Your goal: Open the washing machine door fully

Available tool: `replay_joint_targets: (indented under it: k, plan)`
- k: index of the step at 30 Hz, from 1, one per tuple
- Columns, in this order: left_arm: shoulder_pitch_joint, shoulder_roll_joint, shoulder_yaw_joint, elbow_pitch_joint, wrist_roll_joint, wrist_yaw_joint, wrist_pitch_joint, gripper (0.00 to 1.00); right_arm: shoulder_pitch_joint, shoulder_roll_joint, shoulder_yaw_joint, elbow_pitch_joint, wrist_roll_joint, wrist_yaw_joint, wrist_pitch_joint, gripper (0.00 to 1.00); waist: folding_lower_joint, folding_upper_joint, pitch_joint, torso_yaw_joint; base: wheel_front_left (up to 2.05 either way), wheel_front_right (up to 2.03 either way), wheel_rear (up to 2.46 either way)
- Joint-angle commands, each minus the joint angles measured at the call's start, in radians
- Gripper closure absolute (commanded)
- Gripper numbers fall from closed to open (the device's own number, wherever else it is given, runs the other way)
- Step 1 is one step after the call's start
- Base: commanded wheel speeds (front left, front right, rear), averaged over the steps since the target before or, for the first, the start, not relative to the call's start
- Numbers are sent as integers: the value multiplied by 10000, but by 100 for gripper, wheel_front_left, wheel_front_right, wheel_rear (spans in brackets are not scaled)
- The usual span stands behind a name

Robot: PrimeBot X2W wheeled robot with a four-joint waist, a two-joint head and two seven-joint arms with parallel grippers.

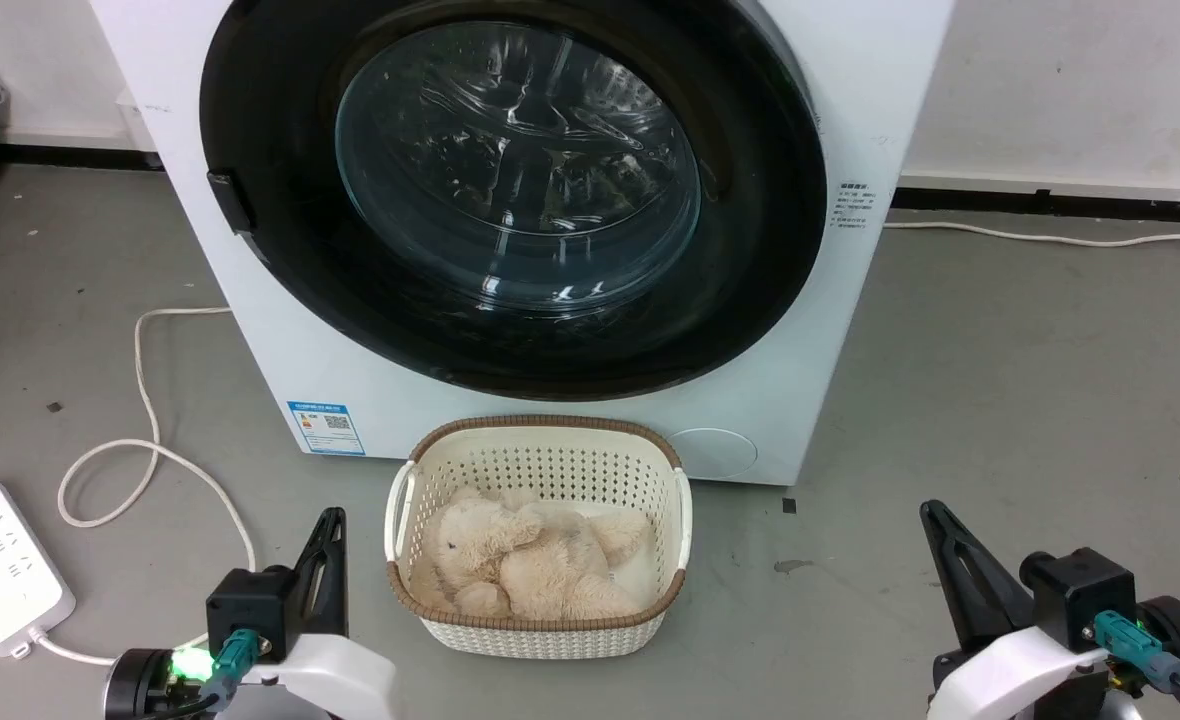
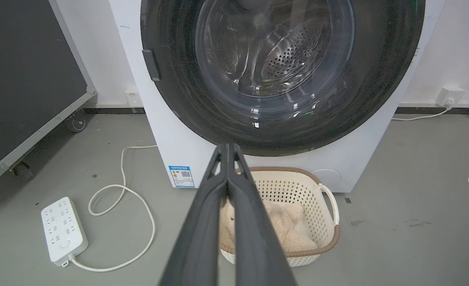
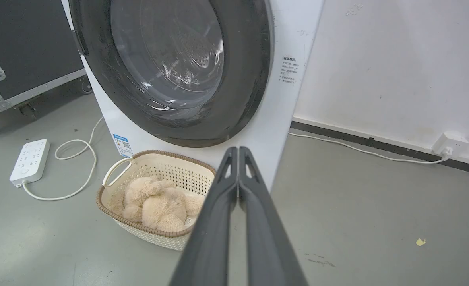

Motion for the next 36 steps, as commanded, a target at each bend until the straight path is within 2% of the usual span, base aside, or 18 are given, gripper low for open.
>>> replay_joint_targets:
  k: [1,14,15,36]
  plan:
    - [-149,12,-5,-35,87,28,3,100,-113,51,-9,24,-53,-15,3,100,0,-1,0,0,0,0,0]
    - [0,0,-1,0,-1,0,-3,100,0,0,1,0,3,0,-2,100,0,-1,0,0,0,0,0]
    - [5,-2,-6,2,-15,-1,-5,0,7,0,1,-2,7,2,-6,0,0,-1,0,0,0,0,0]
    - [-62,0,-319,-25,-84,166,-417,0,18,-23,37,-24,25,-1,-417,0,0,-1,199,25,0,0,0]
